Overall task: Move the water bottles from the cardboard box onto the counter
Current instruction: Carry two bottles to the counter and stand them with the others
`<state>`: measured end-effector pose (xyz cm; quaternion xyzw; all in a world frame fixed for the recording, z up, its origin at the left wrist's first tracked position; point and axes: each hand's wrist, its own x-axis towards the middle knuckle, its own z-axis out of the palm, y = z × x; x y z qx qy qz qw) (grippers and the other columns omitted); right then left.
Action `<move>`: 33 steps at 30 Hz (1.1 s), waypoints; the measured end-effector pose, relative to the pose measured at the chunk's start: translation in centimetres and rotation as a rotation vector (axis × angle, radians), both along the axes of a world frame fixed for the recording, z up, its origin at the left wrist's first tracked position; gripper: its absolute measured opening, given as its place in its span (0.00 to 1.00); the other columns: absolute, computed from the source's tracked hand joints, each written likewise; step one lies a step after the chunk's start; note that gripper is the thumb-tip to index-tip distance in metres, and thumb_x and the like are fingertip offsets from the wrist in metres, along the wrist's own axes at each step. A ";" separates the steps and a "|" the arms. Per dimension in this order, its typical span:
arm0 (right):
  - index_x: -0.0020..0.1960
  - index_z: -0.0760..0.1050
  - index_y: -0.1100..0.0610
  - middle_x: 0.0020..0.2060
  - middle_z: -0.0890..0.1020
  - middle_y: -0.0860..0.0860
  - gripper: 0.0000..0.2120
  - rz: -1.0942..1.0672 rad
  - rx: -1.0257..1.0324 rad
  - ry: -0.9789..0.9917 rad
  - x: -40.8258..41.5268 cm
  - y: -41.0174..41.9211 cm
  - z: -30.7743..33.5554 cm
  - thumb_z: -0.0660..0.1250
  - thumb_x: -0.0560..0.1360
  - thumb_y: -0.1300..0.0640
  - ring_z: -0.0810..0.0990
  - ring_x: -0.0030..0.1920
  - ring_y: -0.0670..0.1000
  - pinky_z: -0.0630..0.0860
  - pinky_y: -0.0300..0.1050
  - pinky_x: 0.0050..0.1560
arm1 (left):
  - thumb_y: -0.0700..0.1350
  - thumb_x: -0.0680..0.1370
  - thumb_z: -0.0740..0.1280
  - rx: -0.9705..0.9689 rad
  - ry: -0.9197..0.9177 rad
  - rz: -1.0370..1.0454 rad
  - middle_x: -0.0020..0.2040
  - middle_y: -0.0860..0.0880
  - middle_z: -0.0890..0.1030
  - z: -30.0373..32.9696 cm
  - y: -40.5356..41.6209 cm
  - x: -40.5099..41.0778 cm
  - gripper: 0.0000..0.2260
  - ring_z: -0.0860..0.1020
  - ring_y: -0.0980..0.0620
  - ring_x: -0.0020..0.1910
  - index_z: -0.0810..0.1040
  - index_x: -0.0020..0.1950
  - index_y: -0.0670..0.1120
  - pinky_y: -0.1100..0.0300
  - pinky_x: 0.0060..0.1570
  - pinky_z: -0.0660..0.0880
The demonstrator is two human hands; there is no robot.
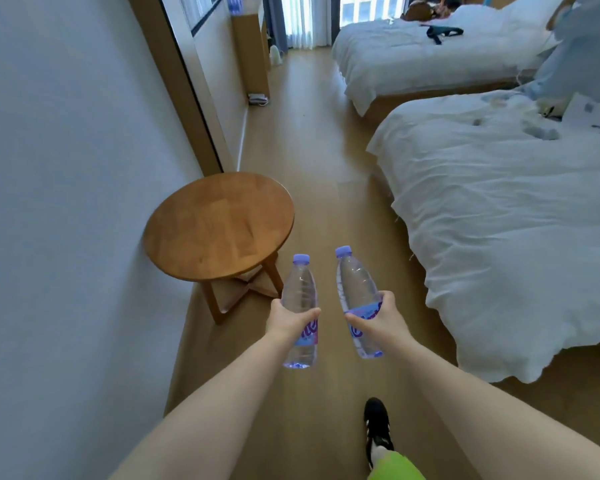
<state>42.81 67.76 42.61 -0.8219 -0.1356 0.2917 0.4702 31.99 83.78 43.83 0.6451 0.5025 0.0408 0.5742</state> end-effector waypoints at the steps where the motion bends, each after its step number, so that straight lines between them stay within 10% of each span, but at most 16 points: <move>1: 0.60 0.59 0.50 0.47 0.74 0.43 0.31 0.018 0.006 0.010 2.3 0.9 -0.2 0.76 0.68 0.48 0.79 0.46 0.46 0.80 0.43 0.46 | 0.51 0.65 0.80 0.009 0.009 0.018 0.52 0.45 0.79 -0.2 0.8 2.2 0.30 0.80 0.46 0.50 0.68 0.58 0.45 0.47 0.55 0.78; 33: 0.59 0.62 0.49 0.46 0.76 0.43 0.30 0.117 0.010 -0.073 64.7 42.5 4.6 0.77 0.67 0.45 0.80 0.48 0.48 0.81 0.50 0.52 | 0.46 0.68 0.78 0.038 -0.104 0.110 0.53 0.43 0.78 3.9 40.9 63.8 0.29 0.79 0.46 0.49 0.68 0.62 0.40 0.54 0.47 0.77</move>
